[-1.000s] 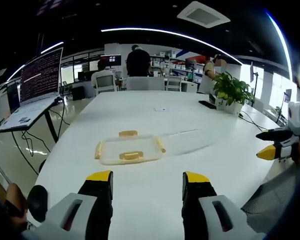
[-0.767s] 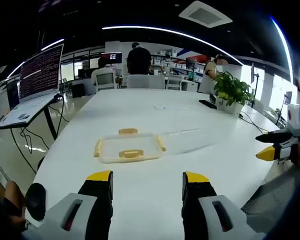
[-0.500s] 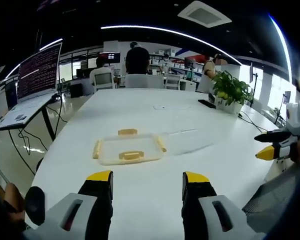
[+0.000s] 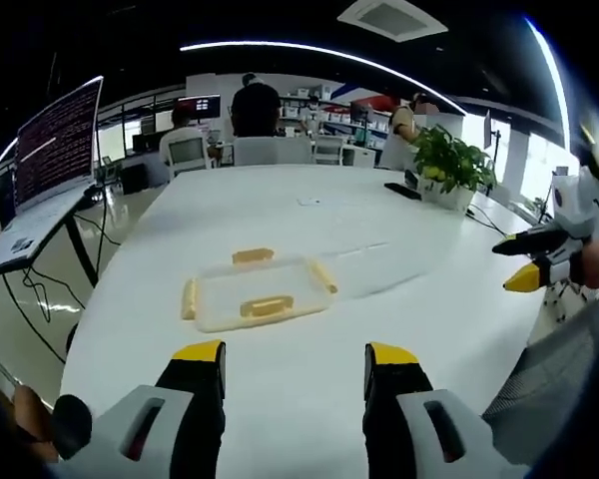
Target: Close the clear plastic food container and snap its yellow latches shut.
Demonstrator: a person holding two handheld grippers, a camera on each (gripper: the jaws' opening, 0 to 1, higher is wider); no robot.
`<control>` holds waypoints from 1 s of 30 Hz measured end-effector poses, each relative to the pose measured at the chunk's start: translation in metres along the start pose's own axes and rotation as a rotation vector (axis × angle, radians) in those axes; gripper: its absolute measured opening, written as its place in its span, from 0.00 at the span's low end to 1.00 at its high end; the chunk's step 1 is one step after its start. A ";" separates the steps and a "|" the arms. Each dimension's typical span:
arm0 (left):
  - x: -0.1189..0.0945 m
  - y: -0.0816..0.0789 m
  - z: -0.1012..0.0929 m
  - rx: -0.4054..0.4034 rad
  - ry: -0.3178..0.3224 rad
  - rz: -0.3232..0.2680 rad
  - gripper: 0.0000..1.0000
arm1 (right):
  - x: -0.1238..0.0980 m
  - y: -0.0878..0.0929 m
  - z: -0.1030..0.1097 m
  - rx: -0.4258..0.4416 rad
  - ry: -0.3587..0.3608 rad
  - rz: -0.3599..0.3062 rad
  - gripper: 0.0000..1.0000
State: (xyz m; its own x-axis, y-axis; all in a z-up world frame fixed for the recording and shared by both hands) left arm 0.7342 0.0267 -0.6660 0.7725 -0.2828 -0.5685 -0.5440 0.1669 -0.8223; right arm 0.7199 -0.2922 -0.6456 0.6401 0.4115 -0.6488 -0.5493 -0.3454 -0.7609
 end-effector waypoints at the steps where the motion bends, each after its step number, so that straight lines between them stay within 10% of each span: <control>1: 0.001 -0.001 0.001 0.004 0.002 0.000 0.50 | 0.002 -0.002 -0.001 -0.006 -0.005 0.000 0.59; 30: 0.023 -0.009 0.020 0.102 0.051 0.046 0.51 | 0.048 -0.039 0.005 -0.118 -0.175 0.059 0.57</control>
State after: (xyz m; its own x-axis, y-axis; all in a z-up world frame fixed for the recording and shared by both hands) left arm 0.7632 0.0372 -0.6719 0.7285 -0.3194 -0.6060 -0.5407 0.2750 -0.7950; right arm 0.7694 -0.2551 -0.6469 0.5005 0.5241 -0.6891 -0.5099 -0.4648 -0.7239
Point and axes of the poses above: the point that each gripper's makers call its tool centre point, and the gripper's own axes: x roughly forward along the fingers, z roughly to its left, y roughly out of its underside, the point moved 7 cm from there along -x, roughly backward along the fingers, and after that the axes turned 3 degrees about z, right-handed, at the moved point
